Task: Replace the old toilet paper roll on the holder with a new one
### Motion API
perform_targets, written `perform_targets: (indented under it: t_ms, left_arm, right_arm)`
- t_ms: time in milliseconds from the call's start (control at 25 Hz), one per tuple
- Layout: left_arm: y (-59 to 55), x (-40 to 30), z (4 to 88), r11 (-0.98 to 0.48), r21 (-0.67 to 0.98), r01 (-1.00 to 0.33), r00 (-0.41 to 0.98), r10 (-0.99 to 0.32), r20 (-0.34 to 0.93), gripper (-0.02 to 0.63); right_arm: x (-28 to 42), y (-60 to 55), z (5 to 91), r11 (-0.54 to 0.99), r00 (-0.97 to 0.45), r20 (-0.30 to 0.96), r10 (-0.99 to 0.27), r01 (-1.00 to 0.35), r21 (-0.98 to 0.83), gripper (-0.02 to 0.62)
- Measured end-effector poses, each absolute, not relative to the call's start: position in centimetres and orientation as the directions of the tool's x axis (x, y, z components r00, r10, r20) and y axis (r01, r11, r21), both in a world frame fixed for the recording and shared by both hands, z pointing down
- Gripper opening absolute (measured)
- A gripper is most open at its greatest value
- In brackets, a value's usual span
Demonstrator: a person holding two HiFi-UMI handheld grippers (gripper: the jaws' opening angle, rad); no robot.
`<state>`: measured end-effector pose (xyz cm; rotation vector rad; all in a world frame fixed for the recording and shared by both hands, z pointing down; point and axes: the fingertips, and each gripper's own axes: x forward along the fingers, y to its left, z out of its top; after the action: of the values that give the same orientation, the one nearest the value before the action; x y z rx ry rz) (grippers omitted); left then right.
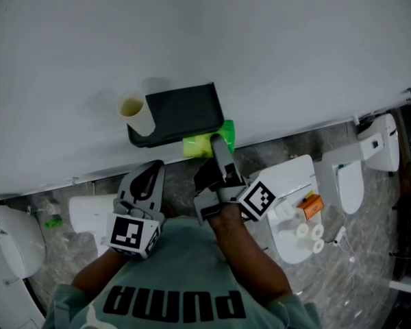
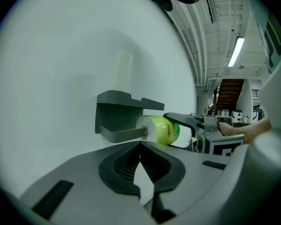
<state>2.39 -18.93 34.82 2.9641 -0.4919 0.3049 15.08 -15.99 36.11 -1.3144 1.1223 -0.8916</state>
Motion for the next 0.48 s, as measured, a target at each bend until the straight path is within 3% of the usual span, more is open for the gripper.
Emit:
perform_targets:
  t_ms: [480]
  left_arm:
    - [-19.5, 2.1, 34.7, -0.946, 0.078, -0.315, 0.935, -0.295, 0.199, 0.003]
  right_arm:
    - [13.3, -17.3, 35.7, 0.144, 0.188, -0.162, -0.969, -0.104, -0.984, 0.412]
